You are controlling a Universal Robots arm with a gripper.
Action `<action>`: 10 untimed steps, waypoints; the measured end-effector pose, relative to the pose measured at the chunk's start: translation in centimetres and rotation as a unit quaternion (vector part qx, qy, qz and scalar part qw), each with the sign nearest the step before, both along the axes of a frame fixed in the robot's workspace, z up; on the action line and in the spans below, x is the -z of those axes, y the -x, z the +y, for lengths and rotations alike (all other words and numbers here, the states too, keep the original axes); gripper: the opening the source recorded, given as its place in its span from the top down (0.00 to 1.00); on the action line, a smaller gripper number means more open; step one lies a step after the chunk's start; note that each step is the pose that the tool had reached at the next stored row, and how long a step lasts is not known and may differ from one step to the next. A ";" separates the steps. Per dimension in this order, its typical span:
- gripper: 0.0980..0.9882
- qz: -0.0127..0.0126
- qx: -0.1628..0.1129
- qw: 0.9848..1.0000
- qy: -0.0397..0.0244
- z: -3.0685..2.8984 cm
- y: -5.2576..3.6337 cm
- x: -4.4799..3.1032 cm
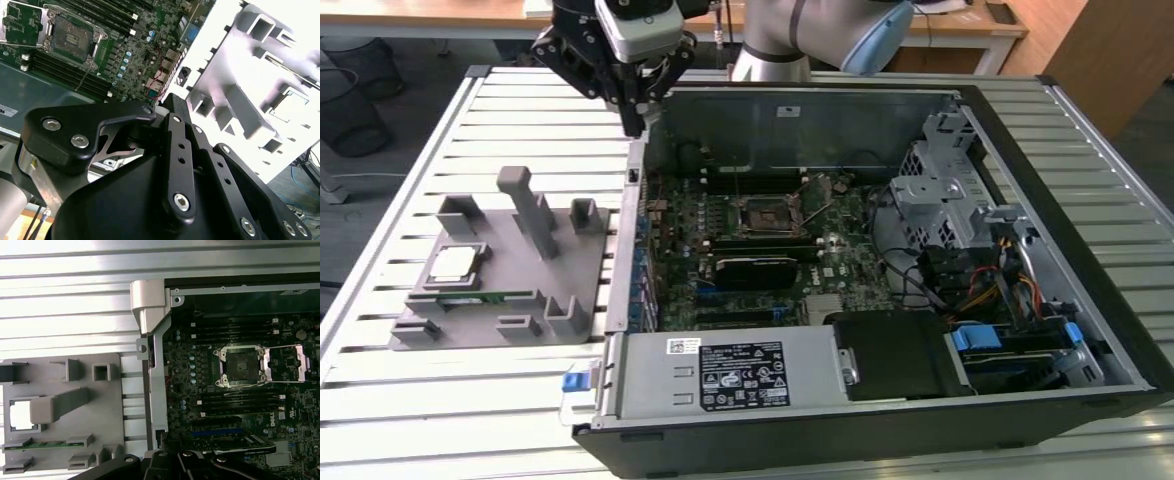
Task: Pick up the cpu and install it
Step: 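Reach for the cpu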
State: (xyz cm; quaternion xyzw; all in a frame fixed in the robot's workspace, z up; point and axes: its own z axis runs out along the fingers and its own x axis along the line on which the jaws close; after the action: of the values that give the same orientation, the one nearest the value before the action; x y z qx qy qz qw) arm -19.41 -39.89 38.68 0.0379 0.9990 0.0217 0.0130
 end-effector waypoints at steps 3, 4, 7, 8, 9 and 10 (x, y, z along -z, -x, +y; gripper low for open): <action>0.99 0.000 0.000 1.000 0.000 0.00 0.15 0.02; 0.99 0.000 0.000 1.000 0.000 0.00 0.20 0.02; 0.99 0.000 0.000 1.000 0.000 0.00 0.36 0.04; 0.99 0.000 0.000 1.000 0.000 0.00 0.42 0.05; 0.99 0.000 0.000 1.000 0.000 0.00 0.47 0.05; 0.99 0.000 0.000 1.000 0.000 0.00 0.53 0.06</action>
State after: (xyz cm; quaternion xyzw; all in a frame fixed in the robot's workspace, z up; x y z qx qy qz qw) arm -19.93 -39.89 38.63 0.0379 0.9990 0.0217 0.0130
